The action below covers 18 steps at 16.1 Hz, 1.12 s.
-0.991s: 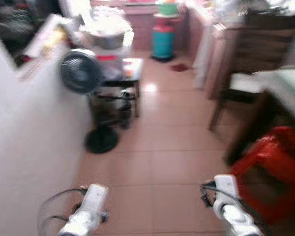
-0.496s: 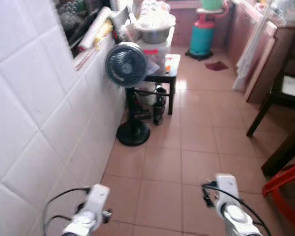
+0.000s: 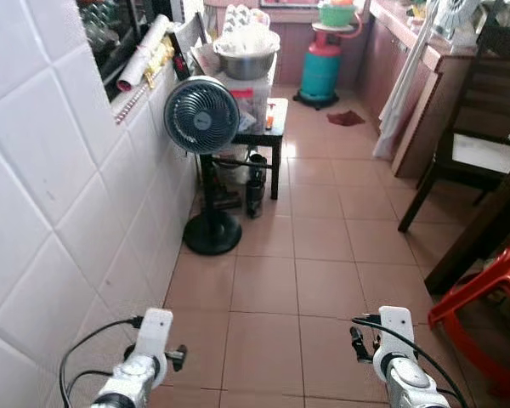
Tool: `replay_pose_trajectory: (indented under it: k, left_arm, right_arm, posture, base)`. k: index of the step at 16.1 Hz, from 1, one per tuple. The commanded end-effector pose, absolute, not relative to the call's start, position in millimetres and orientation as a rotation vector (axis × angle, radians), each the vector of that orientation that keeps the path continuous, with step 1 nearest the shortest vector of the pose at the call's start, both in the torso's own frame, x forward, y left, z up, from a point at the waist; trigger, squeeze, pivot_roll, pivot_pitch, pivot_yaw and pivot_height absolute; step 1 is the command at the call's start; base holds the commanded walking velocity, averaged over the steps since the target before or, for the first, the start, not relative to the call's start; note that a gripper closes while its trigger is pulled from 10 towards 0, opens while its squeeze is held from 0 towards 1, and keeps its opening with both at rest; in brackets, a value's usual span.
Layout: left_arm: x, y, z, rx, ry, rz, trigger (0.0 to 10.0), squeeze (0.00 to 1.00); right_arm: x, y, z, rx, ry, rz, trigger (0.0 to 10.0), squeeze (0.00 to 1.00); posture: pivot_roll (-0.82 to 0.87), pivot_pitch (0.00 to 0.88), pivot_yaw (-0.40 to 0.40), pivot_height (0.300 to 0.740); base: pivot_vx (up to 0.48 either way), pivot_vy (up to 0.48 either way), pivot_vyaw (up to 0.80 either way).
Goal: Setting the table
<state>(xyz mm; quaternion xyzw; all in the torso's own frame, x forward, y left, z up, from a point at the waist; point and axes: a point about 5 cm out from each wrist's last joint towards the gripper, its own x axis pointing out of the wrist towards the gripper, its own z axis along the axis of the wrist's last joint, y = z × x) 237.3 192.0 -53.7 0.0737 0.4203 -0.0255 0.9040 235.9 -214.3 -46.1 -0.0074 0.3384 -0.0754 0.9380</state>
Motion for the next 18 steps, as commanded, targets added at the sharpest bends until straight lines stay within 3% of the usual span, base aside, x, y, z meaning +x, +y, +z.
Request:
replay_pose_trajectory:
  k: [1,4,8,14,18]
  left_arm:
    - [246.7,192.6,-47.0,0.155,0.838,-0.056,10.0,0.00]
    - [252.7,195.8,-42.2,0.148,0.824,-0.042,10.0,0.00]
    - [251.9,197.6,-42.6,0.161,0.830,-0.037,10.0,0.00]
    - [245.9,196.4,-47.0,0.172,0.846,-0.055,10.0,0.00]
    - [245.5,194.9,-47.5,0.173,0.847,-0.065,10.0,0.00]
  right_arm:
    - [232.2,-214.9,-48.8,-0.005,0.709,-0.161,10.0,0.00]
    - [230.9,-212.5,-49.9,-0.008,0.707,-0.152,10.0,0.00]
    - [231.5,-210.5,-49.9,-0.011,0.706,-0.135,10.0,0.00]
    - [232.3,-210.2,-49.3,-0.011,0.702,-0.138,10.0,0.00]
    - [231.6,-211.3,-49.5,-0.011,0.702,-0.146,10.0,0.00]
  posture:
    - [-0.04,0.000,0.029,0.740]
    - [-0.04,0.000,0.039,0.740]
    - [-0.03,0.000,0.033,0.740]
    - [-0.04,0.000,0.037,0.740]
    - [-0.04,0.000,0.034,0.740]
  base:
    - [0.000,0.000,0.00]
    - [0.000,0.000,0.00]
    - [0.342,0.000,0.00]
    - [0.371,0.000,0.57]
    - [0.374,0.000,0.00]
